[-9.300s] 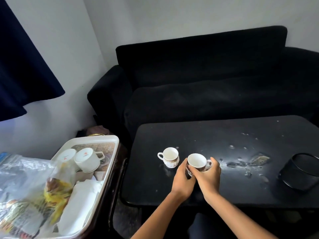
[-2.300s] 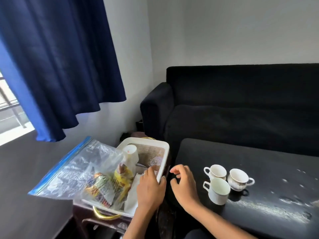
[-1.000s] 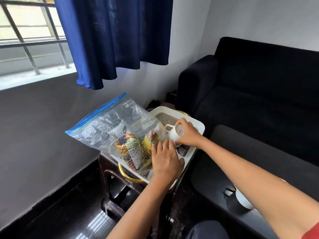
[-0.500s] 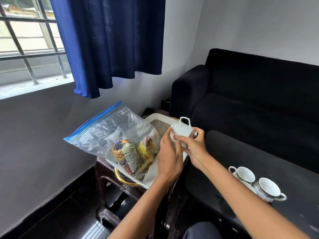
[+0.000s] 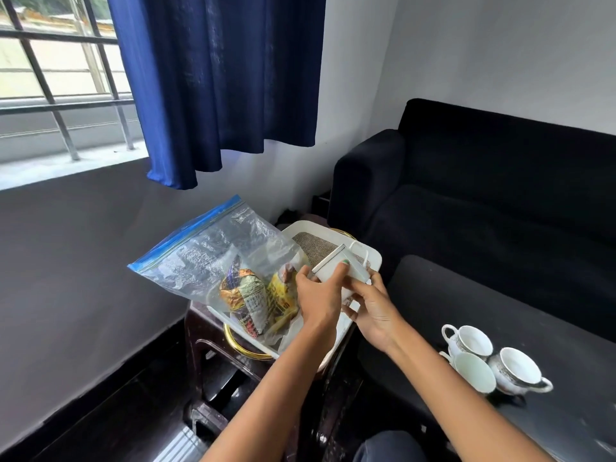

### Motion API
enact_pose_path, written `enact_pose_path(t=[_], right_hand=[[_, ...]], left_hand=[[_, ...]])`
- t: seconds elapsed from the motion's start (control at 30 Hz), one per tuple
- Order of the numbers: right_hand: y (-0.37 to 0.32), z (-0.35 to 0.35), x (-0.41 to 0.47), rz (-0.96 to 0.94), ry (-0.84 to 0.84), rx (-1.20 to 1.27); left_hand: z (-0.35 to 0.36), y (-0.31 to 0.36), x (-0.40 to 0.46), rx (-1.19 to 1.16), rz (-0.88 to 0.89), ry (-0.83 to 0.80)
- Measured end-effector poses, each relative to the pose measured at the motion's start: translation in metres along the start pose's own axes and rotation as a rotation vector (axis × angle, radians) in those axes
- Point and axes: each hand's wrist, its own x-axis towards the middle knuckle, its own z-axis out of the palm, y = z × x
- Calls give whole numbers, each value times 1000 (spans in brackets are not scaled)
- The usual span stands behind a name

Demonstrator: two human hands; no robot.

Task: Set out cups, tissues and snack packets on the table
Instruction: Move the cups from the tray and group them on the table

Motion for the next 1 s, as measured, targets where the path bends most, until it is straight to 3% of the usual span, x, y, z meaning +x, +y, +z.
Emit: enact_pose_path(t=[0.23,0.47,0.63,1.0], right_hand=[[-7,-13,-3,-92,21,-221],[-5,-35,-11,-332,82,-515],[0,-61,-28,-431,200,-534],[10,-124,-91,-561,579,-512]], left_hand=[[-3,3,-6,266,257,-35],[-2,-3,-11,455,455,-132],[10,-16,-21,535,510,-285],[43,-64,-79,592,430,-680]])
